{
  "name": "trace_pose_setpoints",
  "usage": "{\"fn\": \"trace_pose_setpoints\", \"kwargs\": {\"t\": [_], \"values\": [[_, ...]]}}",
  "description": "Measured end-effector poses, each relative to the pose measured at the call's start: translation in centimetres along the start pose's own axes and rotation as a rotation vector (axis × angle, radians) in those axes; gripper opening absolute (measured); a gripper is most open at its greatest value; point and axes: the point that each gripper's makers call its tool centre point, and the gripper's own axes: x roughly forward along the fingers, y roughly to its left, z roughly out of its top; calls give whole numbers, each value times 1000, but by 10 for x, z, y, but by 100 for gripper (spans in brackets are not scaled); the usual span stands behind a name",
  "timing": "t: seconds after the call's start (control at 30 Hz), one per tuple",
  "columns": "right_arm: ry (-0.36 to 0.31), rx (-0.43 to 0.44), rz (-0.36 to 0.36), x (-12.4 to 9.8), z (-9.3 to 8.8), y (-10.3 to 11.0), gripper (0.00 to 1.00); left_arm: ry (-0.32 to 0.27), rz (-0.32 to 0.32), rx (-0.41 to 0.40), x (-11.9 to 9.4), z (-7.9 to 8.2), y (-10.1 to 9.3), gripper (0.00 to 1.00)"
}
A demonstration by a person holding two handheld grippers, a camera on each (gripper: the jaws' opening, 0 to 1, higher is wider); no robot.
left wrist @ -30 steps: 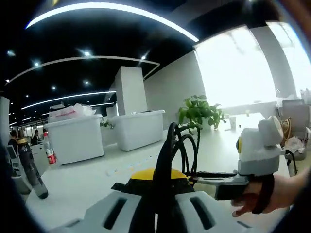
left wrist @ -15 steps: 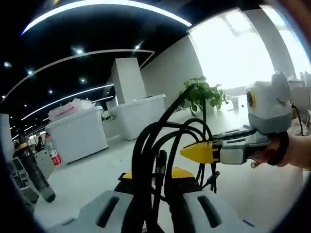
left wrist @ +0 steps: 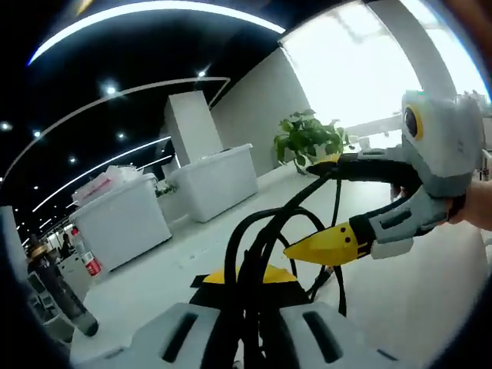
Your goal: Coil the Type-C to USB data cable on the desktop and secure it with Velcro straps.
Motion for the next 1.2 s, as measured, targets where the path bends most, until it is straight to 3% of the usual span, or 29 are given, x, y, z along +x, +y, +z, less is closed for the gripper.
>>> {"fn": "trace_pose_setpoints", "kwargs": {"t": [0.03, 0.1, 0.13, 0.17, 0.2, 0.3, 0.37, 0.43, 0.5, 0.53, 0.6, 0.63, 0.7, 0.8, 0.93, 1.0, 1.2], "values": [[-18, -87, 0, -1, 7, 5, 67, 0, 5, -1, -1, 0, 0, 7], [-35, -301, 20, 1, 19, 25, 51, -4, 1, 13, -2, 3, -3, 7], [-49, -338, 25, 4, 24, 33, 44, -6, -2, 37, -3, 6, -2, 7], [-47, -352, -14, 6, 26, 31, 40, 1, 22, 87, -6, 8, 2, 7], [-52, -369, -8, 10, 28, 33, 37, 4, 44, 164, -10, 12, 1, 7], [-55, -352, 28, 17, 27, 40, 31, 9, 88, 279, -13, 17, 3, 7], [-56, -456, 57, 23, 24, 48, 29, -13, 71, 329, -14, 23, -1, 7], [-37, -380, 73, 27, 17, 49, 16, -18, 70, 315, -14, 23, -2, 7], [-21, -215, 69, 29, 15, 40, 6, -20, 57, 320, -14, 21, -2, 8], [-10, -137, 76, 30, 16, 36, 4, -16, 55, 302, -13, 18, -2, 8], [1, -123, 92, 32, 14, 30, 3, -58, 129, 270, -13, 23, 10, 17], [39, -83, 104, 33, 7, 29, 2, -55, 158, 281, -14, 24, 16, 25], [127, 80, 164, 36, -6, 29, 2, -34, 160, 268, -13, 13, 18, 37], [218, 289, 257, 38, -10, 32, 2, -11, 135, 220, -7, 2, 18, 34], [309, 397, 377, 39, -12, 40, 2, 21, 183, 240, -6, -7, 34, 34], [366, 469, 449, 38, -16, 50, 2, 19, 200, 184, -6, -7, 39, 34], [435, 578, 534, 35, -30, 66, 2, 32, 187, 104, 5, -25, 48, 31]]}}
